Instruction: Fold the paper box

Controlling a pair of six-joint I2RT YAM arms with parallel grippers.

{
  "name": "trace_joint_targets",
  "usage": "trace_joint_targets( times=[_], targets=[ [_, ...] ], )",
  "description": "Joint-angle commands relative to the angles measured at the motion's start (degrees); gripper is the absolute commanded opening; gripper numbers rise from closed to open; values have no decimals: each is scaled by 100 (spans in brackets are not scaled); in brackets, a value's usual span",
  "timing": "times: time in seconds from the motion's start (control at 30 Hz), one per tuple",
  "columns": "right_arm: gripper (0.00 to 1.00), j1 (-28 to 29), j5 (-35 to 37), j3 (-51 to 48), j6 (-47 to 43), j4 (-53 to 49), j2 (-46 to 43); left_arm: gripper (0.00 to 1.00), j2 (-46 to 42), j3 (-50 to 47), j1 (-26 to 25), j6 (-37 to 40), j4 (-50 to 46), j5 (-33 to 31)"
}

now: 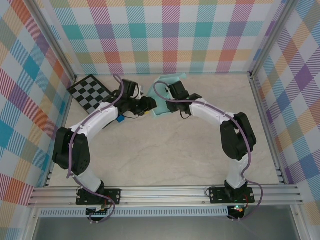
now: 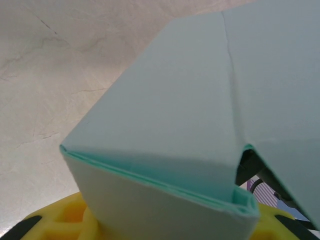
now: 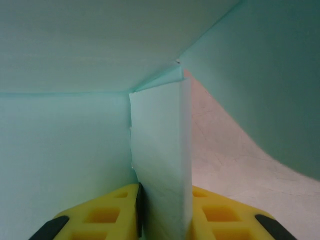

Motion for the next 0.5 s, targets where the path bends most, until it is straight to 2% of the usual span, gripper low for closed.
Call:
trace_joint_targets(
  times=[0.0, 0.17, 0.47],
  targets=[
    [25, -42, 737, -207, -331, 148, 214, 31, -394, 68, -233, 273, 439, 852],
    [17, -73, 667, -211, -263, 194, 132, 30, -383, 116, -233, 349, 319, 756],
    [19, -63, 1319, -216, -362, 130, 200, 30, -393, 149, -231, 325, 288, 827]
  ],
)
